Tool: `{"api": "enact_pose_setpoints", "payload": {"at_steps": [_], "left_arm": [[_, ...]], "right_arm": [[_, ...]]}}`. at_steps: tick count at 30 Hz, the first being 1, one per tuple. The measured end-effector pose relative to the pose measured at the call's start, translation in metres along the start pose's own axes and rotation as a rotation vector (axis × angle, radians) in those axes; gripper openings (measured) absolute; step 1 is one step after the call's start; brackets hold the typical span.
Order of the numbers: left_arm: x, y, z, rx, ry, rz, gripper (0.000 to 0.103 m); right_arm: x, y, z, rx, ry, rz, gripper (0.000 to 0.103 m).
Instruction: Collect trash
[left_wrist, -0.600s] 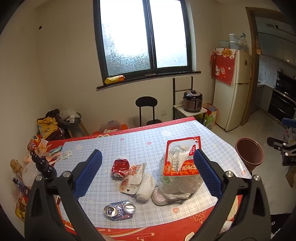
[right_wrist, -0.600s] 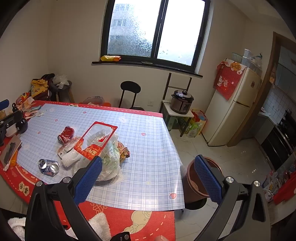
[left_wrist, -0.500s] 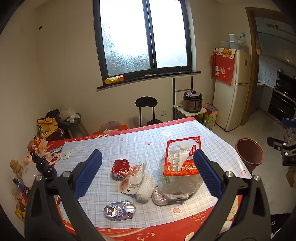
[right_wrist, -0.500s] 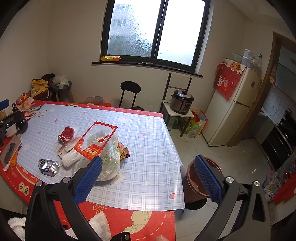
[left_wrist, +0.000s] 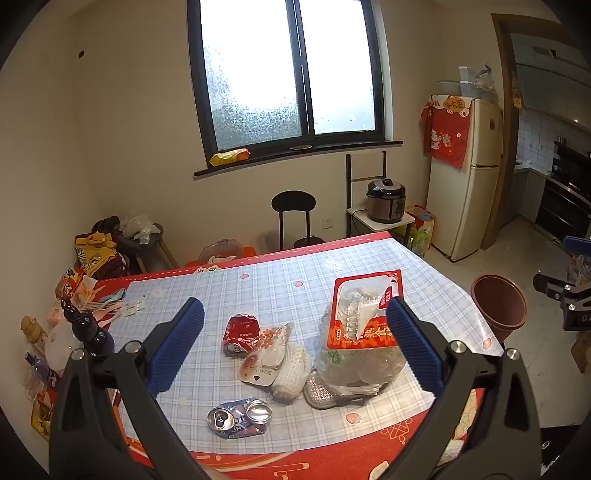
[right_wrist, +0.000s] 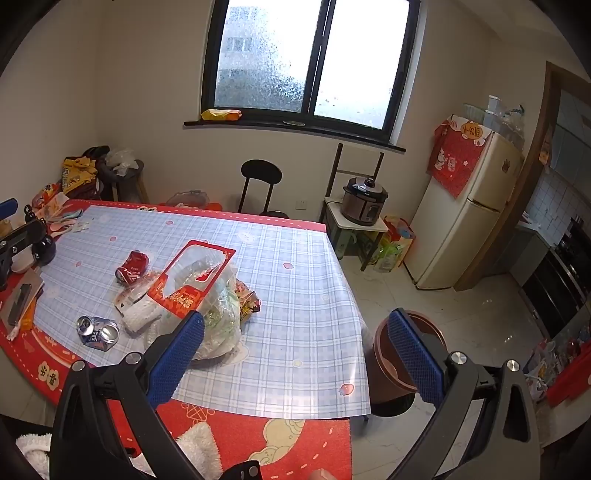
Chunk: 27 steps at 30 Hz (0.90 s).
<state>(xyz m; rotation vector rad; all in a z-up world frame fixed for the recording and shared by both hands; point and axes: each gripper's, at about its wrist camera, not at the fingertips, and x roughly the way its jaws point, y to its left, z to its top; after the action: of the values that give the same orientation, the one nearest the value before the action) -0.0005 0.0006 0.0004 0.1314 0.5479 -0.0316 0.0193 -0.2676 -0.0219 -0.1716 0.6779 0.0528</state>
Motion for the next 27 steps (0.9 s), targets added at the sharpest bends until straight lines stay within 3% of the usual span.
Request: {"api": "enact_pose_setpoints", "payload": {"at_steps": [27], "left_arm": [[0.0031, 0.0021, -0.0044, -0.001, 0.000, -0.001, 0.097]], "right_arm": [[0.0004, 0.0006, 0.0003, 0.001, 0.004, 0.000, 0.098]]}}
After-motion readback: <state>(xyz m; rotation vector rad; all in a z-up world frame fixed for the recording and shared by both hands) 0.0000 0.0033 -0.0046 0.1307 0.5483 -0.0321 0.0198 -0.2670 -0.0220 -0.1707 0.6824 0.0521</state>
